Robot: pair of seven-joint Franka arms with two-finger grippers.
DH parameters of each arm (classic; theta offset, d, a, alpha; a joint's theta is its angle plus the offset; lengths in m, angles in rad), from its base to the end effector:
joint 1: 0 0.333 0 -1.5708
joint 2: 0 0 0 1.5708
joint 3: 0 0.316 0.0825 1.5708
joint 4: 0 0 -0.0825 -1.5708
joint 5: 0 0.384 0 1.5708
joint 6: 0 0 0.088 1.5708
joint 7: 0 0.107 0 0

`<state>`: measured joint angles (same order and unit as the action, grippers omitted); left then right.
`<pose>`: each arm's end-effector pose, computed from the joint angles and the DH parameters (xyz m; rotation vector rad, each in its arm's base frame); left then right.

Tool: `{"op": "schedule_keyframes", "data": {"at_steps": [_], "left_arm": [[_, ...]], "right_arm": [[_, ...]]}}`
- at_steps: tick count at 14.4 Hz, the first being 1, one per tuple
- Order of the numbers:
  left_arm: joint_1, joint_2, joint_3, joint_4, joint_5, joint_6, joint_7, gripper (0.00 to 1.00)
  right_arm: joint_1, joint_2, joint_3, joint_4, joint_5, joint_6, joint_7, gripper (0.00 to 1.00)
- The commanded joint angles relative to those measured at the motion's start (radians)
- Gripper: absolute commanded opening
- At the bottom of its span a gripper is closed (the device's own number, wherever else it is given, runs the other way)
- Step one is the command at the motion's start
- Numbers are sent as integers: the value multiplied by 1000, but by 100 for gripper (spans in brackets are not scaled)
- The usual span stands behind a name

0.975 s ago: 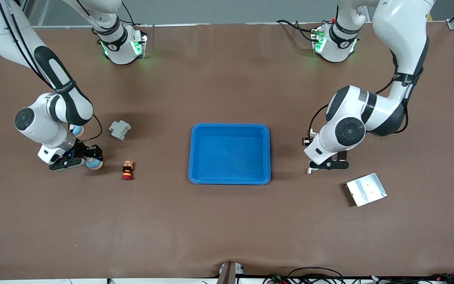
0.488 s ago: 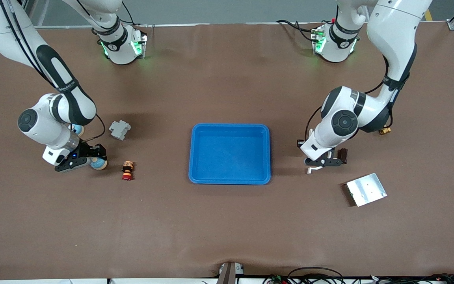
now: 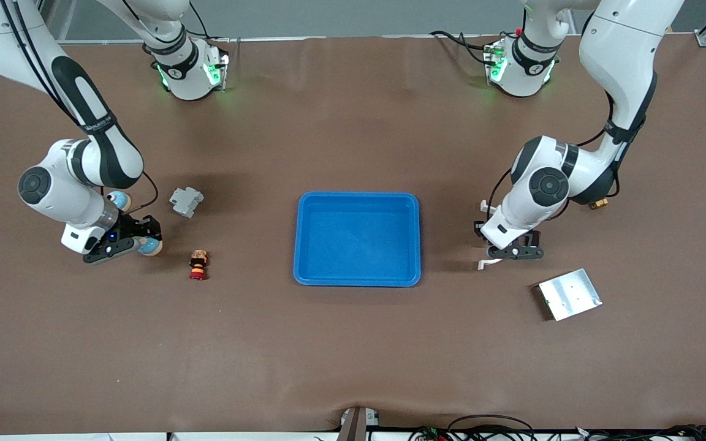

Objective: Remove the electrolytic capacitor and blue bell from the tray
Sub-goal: 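Set the capacitor inside the white arc while the right gripper places the bell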

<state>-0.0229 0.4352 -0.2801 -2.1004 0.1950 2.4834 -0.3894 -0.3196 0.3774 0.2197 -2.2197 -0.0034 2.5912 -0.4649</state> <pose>0.5524 -0.1730 0.2142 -3.1315 0.0735 0.0413 0.5486 -0.0531 0.2081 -3.0191 -0.5381 -0.0381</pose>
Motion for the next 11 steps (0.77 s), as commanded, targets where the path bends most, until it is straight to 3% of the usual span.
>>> {"op": "schedule_keyframes", "data": {"at_steps": [1,5,8,11], "left_arm": [[6,16,-7,-23,17,69,7,4],[4,33,-7,-26,17,92,1,6],[4,40,-8,-27,17,94,-2,6],[4,40,-8,-27,17,98,-2,14]], "right_arm": [[-4,-23,-2,-14,-53,-17,-4,0],[-9,-20,-11,-23,-92,1,0,0],[-10,-17,-14,-66,-99,98,-1,0],[-10,-14,-30,-81,-99,125,0,0]]}}
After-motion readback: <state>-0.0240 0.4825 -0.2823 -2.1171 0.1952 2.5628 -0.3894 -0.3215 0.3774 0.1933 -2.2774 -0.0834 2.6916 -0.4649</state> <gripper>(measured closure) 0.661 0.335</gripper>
